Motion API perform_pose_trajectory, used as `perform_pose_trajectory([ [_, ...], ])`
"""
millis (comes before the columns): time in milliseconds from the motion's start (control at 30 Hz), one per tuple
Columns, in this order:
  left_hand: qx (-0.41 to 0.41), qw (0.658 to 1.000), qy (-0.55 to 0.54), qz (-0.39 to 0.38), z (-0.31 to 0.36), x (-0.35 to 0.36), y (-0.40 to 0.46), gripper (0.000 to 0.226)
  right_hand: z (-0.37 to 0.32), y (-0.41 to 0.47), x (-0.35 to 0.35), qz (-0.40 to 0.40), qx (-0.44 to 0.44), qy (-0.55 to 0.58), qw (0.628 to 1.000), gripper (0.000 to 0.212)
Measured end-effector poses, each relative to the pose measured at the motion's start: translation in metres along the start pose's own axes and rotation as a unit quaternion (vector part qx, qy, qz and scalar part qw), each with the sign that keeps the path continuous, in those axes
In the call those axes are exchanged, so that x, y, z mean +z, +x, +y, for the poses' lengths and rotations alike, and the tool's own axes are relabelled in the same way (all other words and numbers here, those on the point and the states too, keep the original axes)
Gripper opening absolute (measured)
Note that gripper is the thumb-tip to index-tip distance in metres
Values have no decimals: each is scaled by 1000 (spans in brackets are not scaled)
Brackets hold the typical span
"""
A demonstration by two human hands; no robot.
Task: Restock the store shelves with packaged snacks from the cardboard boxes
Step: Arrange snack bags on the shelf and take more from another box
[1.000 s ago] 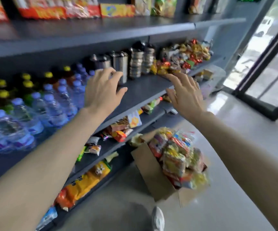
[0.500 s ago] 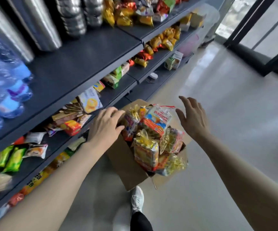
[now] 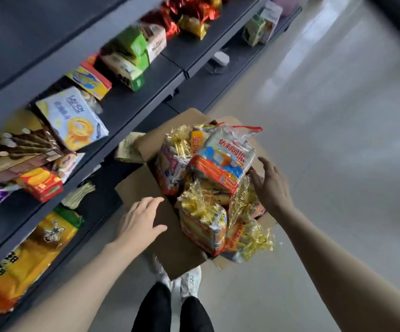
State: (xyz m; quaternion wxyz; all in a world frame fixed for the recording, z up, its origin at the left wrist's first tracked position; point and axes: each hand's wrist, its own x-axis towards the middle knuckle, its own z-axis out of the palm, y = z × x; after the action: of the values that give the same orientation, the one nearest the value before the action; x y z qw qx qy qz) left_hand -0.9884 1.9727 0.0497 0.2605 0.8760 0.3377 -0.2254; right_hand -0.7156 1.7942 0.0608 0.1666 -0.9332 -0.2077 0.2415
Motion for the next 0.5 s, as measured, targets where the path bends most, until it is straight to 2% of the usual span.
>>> perform_pose_trajectory([
  [200,30,995,-15,-90,-20,59,75,86,12,72,58,-7,41,-1,999,68],
  [300,37,991,-43,-124,-22,82,104,97,16,94,77,2,36,54,998,72],
  [400,35,978,-137,-153,-20,102,126,101,24,107,94,10,51,127,991,78],
  [500,19,956,-234,-173,-19,116,140,107,30,116,106,5,54,199,979,93],
])
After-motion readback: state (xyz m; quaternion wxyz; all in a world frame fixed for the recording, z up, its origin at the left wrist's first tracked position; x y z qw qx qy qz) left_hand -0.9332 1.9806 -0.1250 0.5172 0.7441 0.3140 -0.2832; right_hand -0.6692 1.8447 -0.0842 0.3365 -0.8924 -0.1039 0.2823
